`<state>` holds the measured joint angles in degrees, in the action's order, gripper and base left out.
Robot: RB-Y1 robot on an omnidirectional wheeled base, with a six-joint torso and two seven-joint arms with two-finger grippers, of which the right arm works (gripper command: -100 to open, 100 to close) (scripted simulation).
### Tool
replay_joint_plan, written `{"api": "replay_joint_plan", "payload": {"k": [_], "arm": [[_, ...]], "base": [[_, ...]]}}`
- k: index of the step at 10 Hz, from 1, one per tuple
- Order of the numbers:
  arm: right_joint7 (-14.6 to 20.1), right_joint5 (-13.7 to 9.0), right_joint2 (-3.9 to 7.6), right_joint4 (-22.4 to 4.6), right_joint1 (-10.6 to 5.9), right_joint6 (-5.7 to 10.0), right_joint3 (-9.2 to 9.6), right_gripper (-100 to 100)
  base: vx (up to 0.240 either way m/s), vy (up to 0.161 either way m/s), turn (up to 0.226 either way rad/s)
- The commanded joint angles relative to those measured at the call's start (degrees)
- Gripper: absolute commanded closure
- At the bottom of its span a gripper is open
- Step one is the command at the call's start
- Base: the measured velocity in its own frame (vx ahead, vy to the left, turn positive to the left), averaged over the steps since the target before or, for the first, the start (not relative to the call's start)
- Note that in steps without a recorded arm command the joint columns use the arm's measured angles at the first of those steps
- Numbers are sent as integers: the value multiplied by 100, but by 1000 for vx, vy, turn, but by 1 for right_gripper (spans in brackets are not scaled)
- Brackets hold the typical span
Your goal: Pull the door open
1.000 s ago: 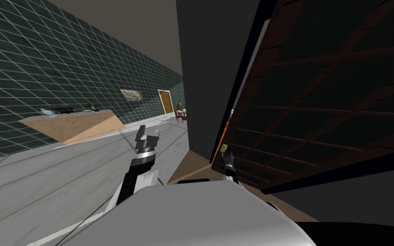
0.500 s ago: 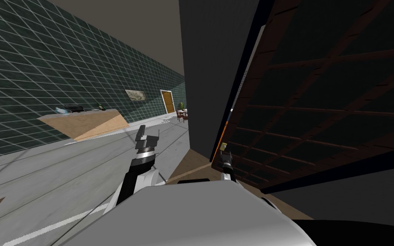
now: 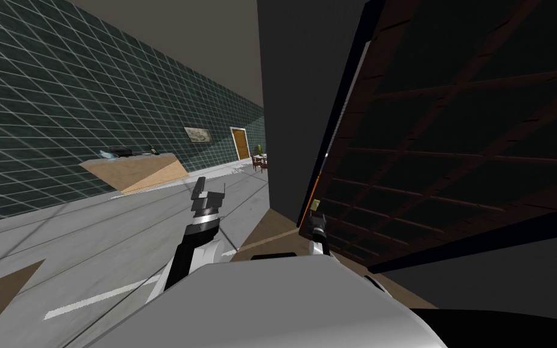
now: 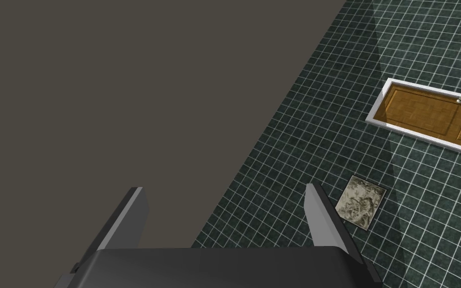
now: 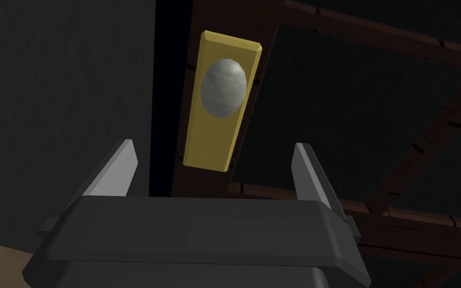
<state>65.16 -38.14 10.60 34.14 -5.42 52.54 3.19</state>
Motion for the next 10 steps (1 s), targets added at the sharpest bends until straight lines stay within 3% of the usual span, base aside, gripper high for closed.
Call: {"api": "replay_joint_plan", "payload": {"k": [1, 6, 7, 8, 10], "arm": [[281, -88, -59, -110, -114, 24, 10, -100], [787, -289, -174, -127, -248, -17, 15, -100], [724, -269, -159, -115, -231, -21, 14, -100], [955, -280, 15, -152, -144, 1, 22, -100], [1008, -281, 60, -160, -120, 6, 24, -100]], "base": [[-108, -17, 39], [-90, -10, 40], [-37, -5, 5], [128, 22, 65], [177, 16, 32]]}}
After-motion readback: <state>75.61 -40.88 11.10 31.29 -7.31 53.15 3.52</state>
